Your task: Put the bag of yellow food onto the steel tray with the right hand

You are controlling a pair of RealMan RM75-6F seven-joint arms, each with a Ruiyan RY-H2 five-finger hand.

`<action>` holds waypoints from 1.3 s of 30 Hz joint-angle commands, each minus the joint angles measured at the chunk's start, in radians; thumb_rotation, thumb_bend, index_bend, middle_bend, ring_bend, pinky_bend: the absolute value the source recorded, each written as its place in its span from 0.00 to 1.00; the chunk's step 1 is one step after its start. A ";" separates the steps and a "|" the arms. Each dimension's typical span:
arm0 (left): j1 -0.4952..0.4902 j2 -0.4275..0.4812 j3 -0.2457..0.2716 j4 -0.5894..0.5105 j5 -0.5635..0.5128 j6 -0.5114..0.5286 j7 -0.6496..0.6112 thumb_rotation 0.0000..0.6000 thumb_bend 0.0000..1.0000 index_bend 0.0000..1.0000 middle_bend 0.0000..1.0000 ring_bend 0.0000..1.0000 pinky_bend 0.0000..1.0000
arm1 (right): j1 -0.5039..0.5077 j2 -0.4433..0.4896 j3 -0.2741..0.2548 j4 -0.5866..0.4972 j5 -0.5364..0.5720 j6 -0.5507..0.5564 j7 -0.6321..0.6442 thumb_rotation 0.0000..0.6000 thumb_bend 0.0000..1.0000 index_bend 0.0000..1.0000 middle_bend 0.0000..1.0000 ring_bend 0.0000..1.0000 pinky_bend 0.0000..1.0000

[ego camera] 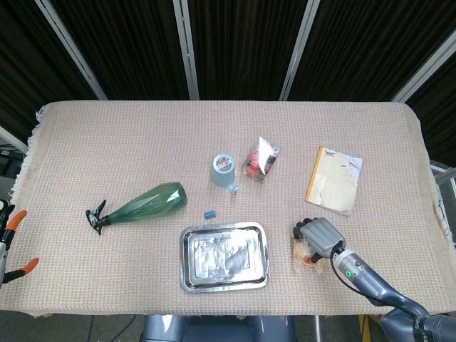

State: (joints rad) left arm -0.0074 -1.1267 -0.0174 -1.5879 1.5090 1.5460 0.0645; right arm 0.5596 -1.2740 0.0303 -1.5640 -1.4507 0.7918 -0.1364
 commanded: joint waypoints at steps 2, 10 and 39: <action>-0.003 -0.002 -0.002 0.002 0.001 -0.003 -0.001 1.00 0.13 0.11 0.00 0.00 0.00 | 0.010 0.041 0.035 -0.080 -0.020 0.051 0.041 1.00 0.17 0.46 0.36 0.30 0.48; -0.011 -0.008 -0.002 0.001 -0.003 -0.019 -0.001 1.00 0.13 0.11 0.00 0.00 0.00 | 0.059 0.049 0.098 -0.205 -0.063 0.094 0.169 1.00 0.17 0.46 0.36 0.31 0.49; -0.028 -0.017 -0.012 0.035 -0.054 -0.072 -0.016 1.00 0.13 0.11 0.00 0.00 0.00 | 0.187 -0.204 0.086 -0.122 0.048 0.014 -0.040 1.00 0.14 0.00 0.00 0.00 0.03</action>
State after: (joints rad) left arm -0.0350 -1.1439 -0.0290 -1.5528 1.4550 1.4744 0.0488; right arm 0.7530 -1.4959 0.1167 -1.6692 -1.4112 0.7911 -0.1637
